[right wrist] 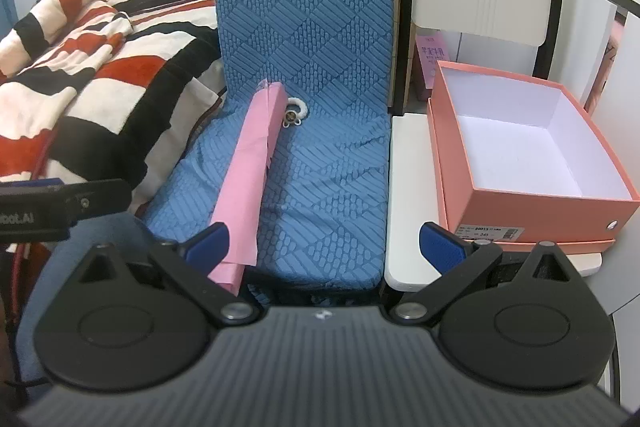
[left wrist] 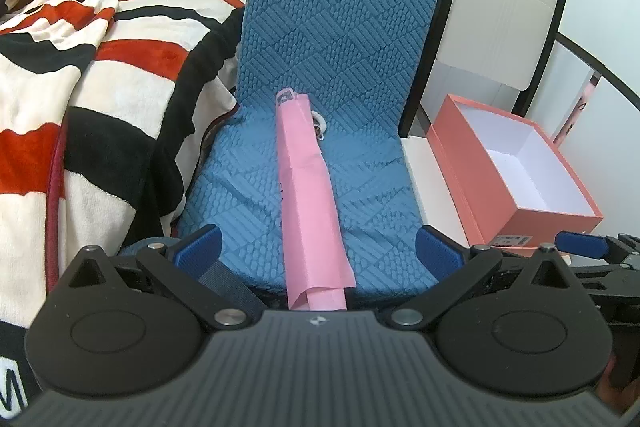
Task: Fold shopping bag
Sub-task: 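Move both tools toward the pink paper bag lying on the chair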
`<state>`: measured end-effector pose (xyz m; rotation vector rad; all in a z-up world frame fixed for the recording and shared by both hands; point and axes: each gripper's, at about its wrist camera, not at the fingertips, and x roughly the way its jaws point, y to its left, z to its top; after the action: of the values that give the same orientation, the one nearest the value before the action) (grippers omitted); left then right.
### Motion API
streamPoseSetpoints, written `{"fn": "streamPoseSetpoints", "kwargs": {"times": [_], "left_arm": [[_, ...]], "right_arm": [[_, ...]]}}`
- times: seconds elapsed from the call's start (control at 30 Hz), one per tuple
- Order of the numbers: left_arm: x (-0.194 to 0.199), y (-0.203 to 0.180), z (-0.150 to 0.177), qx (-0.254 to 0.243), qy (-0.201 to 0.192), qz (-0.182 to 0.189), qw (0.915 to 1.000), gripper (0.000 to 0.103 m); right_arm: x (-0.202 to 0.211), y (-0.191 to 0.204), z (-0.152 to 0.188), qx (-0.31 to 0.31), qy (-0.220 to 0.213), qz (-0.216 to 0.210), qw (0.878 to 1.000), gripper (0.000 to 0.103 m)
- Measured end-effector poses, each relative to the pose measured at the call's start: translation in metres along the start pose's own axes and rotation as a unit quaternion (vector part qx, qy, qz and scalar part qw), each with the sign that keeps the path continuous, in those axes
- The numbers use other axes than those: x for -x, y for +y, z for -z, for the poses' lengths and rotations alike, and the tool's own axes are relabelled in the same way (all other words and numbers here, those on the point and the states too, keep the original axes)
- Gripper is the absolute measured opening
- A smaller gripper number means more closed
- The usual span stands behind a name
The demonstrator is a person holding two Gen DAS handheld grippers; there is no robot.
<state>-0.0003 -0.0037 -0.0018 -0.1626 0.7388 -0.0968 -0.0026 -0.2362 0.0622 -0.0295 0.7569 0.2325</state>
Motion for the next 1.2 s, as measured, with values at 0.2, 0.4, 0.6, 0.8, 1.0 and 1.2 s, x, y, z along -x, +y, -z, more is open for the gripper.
{"fn": "streamPoseSetpoints", "kwargs": {"times": [0.2, 0.4, 0.6, 0.8, 1.0, 1.2], "left_arm": [[-0.006, -0.002, 0.001, -0.005, 0.008, 0.0, 1.0, 0.103], [-0.016, -0.002, -0.002, -0.009, 0.012, -0.004, 0.9999, 0.103], [-0.033, -0.001, -0.005, -0.008, 0.018, -0.004, 0.9998, 0.103], [-0.058, 0.003, -0.011, -0.009, 0.027, -0.013, 0.9995, 0.103], [-0.068, 0.006, -0.018, -0.006, 0.024, -0.013, 0.9996, 0.103], [-0.095, 0.012, -0.022, -0.008, 0.03, -0.015, 0.9994, 0.103]], "right_arm": [[-0.003, -0.003, 0.001, -0.001, 0.001, 0.001, 1.0, 0.103], [-0.01, -0.006, 0.002, -0.004, 0.005, 0.001, 1.0, 0.103], [-0.024, -0.009, 0.003, -0.01, 0.009, -0.004, 1.0, 0.103], [-0.044, -0.013, 0.002, -0.018, 0.01, 0.003, 1.0, 0.103], [-0.054, -0.014, 0.0, -0.016, 0.013, 0.003, 1.0, 0.103], [-0.07, -0.016, -0.002, -0.017, 0.02, -0.007, 1.0, 0.103]]}}
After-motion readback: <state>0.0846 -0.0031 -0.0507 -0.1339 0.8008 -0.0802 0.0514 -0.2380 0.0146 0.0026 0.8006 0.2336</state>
